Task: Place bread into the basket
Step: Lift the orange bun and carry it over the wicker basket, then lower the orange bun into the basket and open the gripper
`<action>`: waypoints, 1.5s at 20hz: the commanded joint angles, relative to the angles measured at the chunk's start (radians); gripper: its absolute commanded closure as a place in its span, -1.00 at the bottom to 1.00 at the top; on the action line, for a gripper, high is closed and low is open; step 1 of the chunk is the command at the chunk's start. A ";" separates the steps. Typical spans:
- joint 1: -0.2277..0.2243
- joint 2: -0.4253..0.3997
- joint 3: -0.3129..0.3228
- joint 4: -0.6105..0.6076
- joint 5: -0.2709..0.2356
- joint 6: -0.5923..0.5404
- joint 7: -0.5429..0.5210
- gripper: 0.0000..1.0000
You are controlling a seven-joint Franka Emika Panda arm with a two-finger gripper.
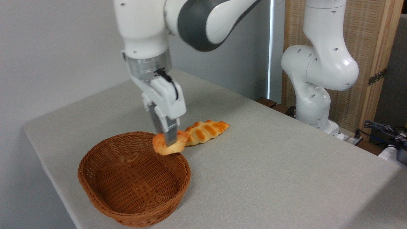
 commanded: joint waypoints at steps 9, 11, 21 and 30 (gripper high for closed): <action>-0.009 0.212 0.002 0.210 -0.074 -0.010 -0.156 -0.35; -0.009 0.221 -0.014 0.210 -0.074 -0.010 -0.159 -0.53; -0.011 0.232 -0.050 0.210 -0.071 -0.012 -0.227 -1.00; -0.009 0.173 -0.050 0.210 -0.060 -0.018 -0.225 -1.00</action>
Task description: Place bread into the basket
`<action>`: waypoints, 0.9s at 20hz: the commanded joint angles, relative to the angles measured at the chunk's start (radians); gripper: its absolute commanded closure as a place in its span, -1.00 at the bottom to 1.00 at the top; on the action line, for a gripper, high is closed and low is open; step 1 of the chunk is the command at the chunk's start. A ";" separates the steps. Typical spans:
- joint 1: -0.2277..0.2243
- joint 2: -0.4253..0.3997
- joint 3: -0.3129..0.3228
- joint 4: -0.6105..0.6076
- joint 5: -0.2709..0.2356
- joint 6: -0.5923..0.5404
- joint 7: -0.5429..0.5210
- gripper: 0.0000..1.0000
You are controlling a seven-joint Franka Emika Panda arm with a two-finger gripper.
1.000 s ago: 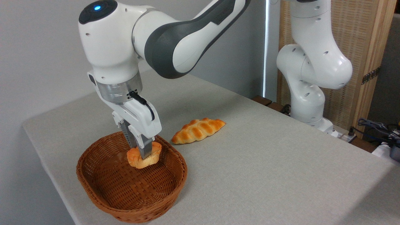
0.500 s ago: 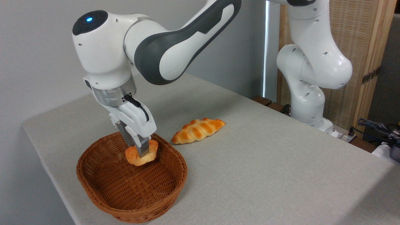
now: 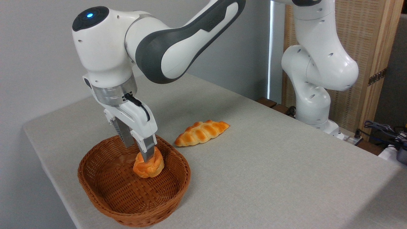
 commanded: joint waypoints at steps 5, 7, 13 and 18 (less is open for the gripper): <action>0.002 -0.199 0.016 -0.019 -0.002 -0.068 0.006 -1.00; 0.007 -0.248 0.019 -0.046 0.025 -0.108 0.056 -1.00; 0.008 -0.321 0.024 -0.117 0.211 -0.123 0.099 -1.00; 0.005 -0.322 0.065 -0.110 0.248 -0.123 0.092 -1.00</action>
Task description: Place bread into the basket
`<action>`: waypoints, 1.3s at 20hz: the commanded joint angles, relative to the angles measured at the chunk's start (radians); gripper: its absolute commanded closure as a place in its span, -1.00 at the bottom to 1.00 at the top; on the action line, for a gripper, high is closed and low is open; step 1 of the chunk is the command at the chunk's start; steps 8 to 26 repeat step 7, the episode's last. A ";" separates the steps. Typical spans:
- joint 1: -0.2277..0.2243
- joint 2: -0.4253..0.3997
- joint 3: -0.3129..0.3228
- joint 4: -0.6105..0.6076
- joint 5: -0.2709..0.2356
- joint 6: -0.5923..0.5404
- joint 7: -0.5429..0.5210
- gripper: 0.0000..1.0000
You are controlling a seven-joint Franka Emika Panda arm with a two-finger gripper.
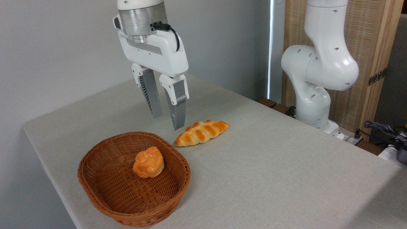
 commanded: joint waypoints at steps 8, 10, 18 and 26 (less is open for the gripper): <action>-0.006 -0.006 0.026 0.023 0.007 -0.001 -0.019 -1.00; -0.006 -0.006 0.026 0.023 0.007 -0.001 -0.019 -1.00; -0.006 -0.006 0.026 0.023 0.007 -0.001 -0.019 -1.00; -0.006 -0.006 0.026 0.023 0.007 -0.001 -0.019 -1.00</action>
